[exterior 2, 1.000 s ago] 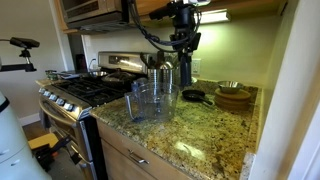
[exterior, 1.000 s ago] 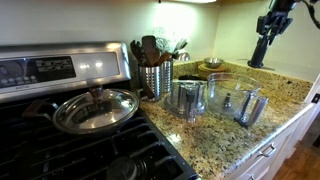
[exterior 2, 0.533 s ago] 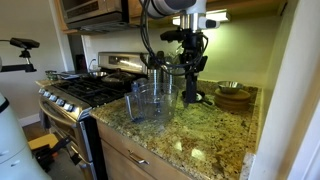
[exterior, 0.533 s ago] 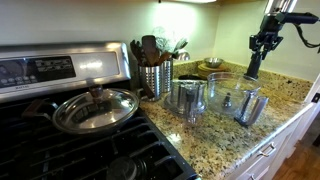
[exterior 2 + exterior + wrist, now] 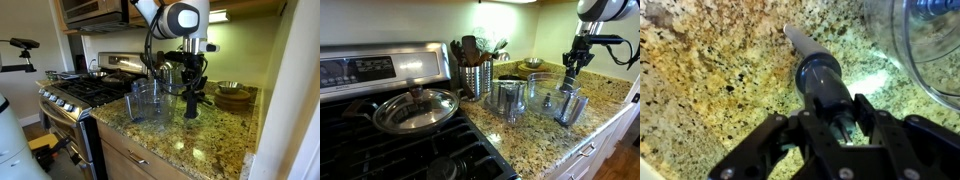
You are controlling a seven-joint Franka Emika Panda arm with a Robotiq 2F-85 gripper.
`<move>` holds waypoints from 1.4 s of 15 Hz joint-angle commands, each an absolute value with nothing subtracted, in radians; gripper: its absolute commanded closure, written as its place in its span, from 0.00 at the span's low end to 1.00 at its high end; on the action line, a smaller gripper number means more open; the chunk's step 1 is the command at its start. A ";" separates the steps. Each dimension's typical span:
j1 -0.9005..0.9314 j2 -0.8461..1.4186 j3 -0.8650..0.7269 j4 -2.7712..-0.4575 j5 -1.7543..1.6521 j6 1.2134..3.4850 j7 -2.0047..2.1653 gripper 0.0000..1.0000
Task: Pick up the central part of the blender and put it on the countertop.
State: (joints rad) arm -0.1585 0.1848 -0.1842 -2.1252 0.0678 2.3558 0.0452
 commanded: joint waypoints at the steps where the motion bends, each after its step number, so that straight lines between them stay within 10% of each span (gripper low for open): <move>1: -0.173 0.210 -0.178 -2.134 0.096 2.403 0.048 0.82; 7: -0.175 0.234 -0.178 -2.144 0.090 2.433 0.046 0.82; 8: -0.174 0.229 -0.177 -2.149 0.089 2.428 0.041 0.32; 13: -0.159 0.134 -0.180 -2.196 0.051 2.406 0.048 0.05; 21: -0.144 -0.143 -0.146 -2.291 0.053 2.286 -0.056 0.00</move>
